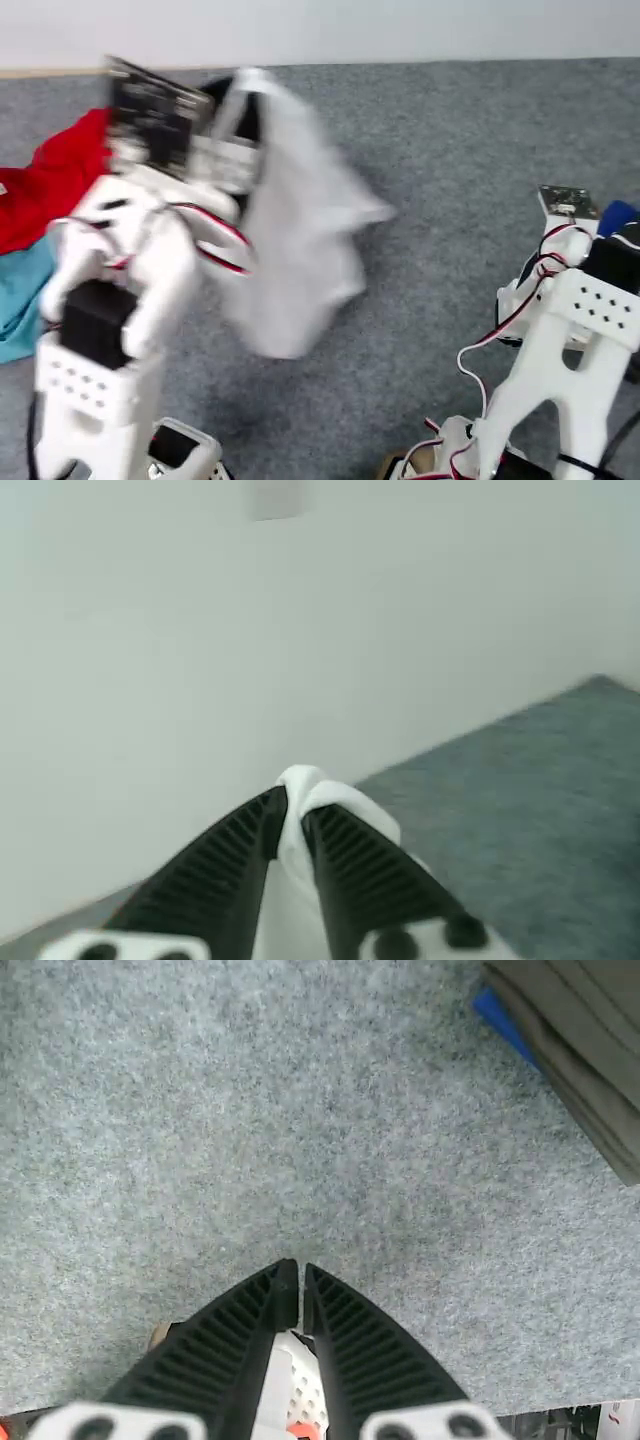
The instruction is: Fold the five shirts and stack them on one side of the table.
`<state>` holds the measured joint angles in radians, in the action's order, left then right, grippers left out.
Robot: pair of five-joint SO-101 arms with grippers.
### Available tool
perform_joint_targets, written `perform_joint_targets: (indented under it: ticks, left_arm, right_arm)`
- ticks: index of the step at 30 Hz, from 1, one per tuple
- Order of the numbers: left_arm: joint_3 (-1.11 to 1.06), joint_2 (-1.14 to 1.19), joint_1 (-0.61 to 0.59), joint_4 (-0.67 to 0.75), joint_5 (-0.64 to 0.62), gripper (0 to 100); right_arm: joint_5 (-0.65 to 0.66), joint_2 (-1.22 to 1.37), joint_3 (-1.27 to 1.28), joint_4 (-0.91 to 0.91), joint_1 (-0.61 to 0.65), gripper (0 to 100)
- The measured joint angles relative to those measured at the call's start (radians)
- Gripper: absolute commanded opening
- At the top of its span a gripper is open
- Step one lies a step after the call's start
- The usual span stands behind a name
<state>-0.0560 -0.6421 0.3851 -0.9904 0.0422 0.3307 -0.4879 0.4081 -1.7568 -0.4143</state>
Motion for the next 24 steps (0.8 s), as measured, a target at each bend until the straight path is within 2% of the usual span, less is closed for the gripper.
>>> perform_joint_targets:
  ticks: [2, 5, 8, 12, 15, 19, 24]
  left_arm:
    - [-0.008, 0.031, 0.035, 0.006, 0.0, 0]
    - [-0.069, 0.086, 0.012, 0.012, 0.0, 1]
    - [-0.192, 0.166, -0.06, 0.055, 0.0, 4]
    - [-0.41, 0.304, -0.198, 0.183, 0.0, 18]
    - [-0.5, 0.427, -0.302, 0.239, 0.0, 21]
    - [-0.474, 0.551, -0.416, 0.196, 0.049, 21]
    - [-0.336, 0.574, -0.486, 0.015, 0.133, 21]
  right_arm:
    - [0.0, 0.0, 0.0, 0.0, 0.0, 1.4]
    - [0.0, 0.0, 0.0, 0.0, 0.0, 1.4]
    - [0.0, 0.0, 0.0, 0.0, 0.0, 1.4]
    - [0.0, 0.0, 0.0, 0.0, 0.0, 1.4]
    - [0.0, 0.0, 0.0, 0.0, 0.0, 1.4]
    - [0.0, 0.0, 0.0, 0.0, 0.018, 1.4]
    - [0.0, 0.0, 0.0, 0.0, 0.146, 1.7]
